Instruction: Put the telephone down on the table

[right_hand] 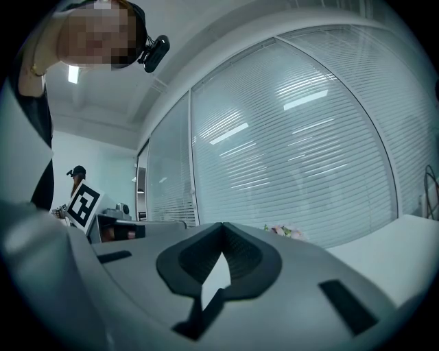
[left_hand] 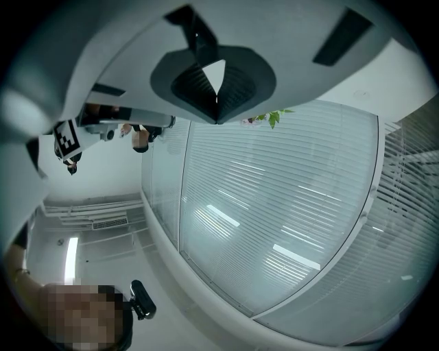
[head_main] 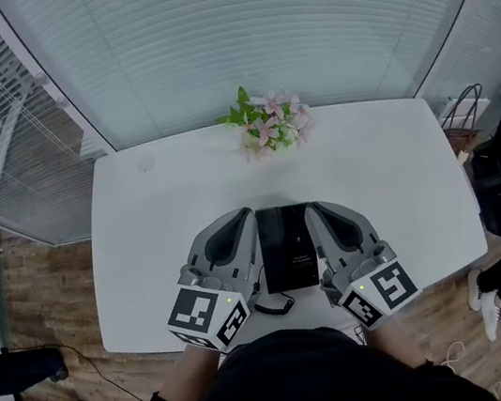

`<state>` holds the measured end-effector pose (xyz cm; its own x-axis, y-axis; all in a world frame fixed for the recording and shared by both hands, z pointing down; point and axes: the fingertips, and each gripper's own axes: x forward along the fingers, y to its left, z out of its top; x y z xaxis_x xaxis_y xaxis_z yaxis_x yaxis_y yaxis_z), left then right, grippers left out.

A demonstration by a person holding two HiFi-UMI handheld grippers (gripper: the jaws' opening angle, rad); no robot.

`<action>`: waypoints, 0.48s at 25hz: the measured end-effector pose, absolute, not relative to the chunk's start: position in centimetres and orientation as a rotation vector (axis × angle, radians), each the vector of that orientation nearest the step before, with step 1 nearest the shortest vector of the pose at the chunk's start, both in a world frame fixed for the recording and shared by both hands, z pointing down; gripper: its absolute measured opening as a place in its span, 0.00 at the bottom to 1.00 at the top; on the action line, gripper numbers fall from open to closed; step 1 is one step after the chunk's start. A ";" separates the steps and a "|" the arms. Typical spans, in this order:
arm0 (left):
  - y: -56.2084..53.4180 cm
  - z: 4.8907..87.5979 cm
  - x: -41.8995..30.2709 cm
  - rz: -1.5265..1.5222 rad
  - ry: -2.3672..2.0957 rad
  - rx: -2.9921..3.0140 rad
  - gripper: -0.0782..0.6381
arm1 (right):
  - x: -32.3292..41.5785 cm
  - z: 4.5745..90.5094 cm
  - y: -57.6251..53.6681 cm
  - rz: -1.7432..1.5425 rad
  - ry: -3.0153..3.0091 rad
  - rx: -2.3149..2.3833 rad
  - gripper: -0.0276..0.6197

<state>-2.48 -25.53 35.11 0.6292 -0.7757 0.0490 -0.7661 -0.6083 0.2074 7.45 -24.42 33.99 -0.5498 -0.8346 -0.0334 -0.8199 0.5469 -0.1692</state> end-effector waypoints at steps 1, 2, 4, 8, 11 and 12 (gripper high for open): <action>-25.5 35.1 -2.5 -0.066 -1.267 2.641 0.13 | 7.4 34.0 -24.4 -0.204 2.664 -1.430 0.05; -25.5 35.0 -2.5 -0.067 -1.267 2.640 0.13 | 7.4 33.9 -24.4 -0.204 2.663 -1.429 0.05; -25.6 35.1 -2.5 -0.071 -1.267 2.641 0.13 | 7.4 33.9 -24.4 -0.202 2.662 -1.430 0.05; -25.6 35.1 -2.5 -0.077 -1.267 2.645 0.13 | 7.6 33.8 -24.5 -0.197 2.656 -1.439 0.05; -25.6 35.1 -2.4 -0.074 -1.268 2.647 0.13 | 7.7 33.8 -24.6 -0.197 2.649 -1.449 0.05; -25.6 35.1 -2.4 -0.074 -1.269 2.648 0.13 | 7.7 33.8 -24.6 -0.195 2.648 -1.450 0.05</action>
